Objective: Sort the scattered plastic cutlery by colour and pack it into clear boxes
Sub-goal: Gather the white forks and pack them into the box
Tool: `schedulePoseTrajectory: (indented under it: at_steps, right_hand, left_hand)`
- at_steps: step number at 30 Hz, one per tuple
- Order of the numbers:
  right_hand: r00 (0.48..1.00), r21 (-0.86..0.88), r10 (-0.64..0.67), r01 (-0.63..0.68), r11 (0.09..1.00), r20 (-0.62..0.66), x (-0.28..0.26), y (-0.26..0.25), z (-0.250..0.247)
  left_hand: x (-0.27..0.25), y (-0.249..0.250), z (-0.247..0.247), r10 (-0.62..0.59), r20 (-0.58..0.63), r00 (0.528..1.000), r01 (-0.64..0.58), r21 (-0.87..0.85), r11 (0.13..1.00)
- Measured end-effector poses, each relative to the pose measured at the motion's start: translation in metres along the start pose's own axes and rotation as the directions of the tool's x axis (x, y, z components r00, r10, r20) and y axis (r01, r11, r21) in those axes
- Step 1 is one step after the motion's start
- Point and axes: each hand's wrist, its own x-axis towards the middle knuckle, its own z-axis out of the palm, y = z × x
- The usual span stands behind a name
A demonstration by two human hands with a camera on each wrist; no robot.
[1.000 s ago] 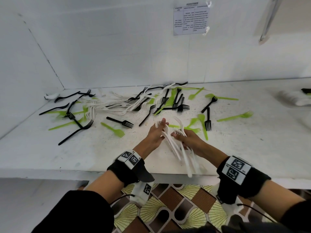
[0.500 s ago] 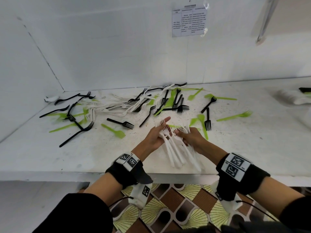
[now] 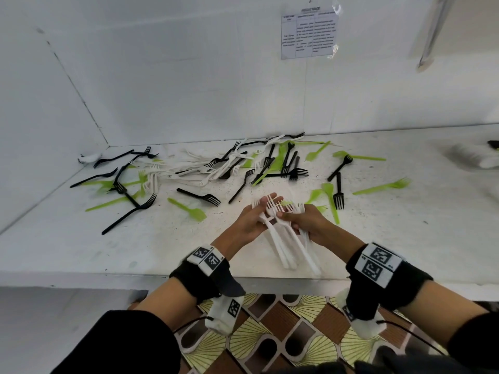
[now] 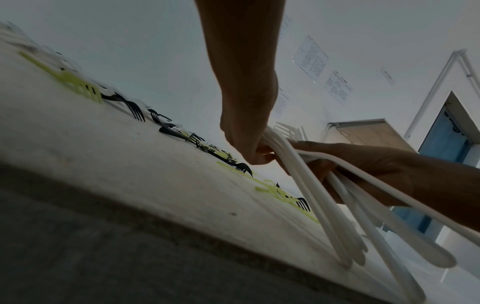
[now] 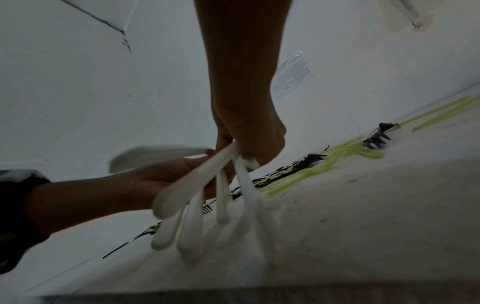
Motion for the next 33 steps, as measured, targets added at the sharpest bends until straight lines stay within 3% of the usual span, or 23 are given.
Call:
schedulePoseTrajectory:
  at_steps: [5,10,19,27,33]
  right_hand:
    - [0.999,0.039,-0.016,0.018,0.999,-0.051,0.003,-0.001,-0.001]
    - [0.999,0.009,-0.026,0.026,1.000,-0.022,0.003,0.002,0.004]
    - [0.987,0.057,-0.046,0.056,0.997,-0.156,0.012,0.011,0.012]
    - [0.990,0.072,0.108,-0.102,0.992,-0.087,0.007,0.001,0.001]
    - [0.992,0.014,0.104,-0.105,0.994,0.069,0.003,-0.001,-0.003]
  left_hand:
    - [0.005,0.001,-0.003,0.024,-0.140,0.990,-0.031,-0.054,0.998]
    - [0.006,-0.005,-0.004,0.008,-0.091,0.996,0.003,0.118,0.993]
    - [0.000,-0.007,0.011,-0.020,-0.104,0.994,0.020,0.001,1.000]
    - [0.001,-0.009,0.003,-0.024,-0.272,0.962,-0.003,-0.098,0.995]
    - [0.003,-0.004,0.003,-0.030,-0.267,0.963,0.002,-0.103,0.995]
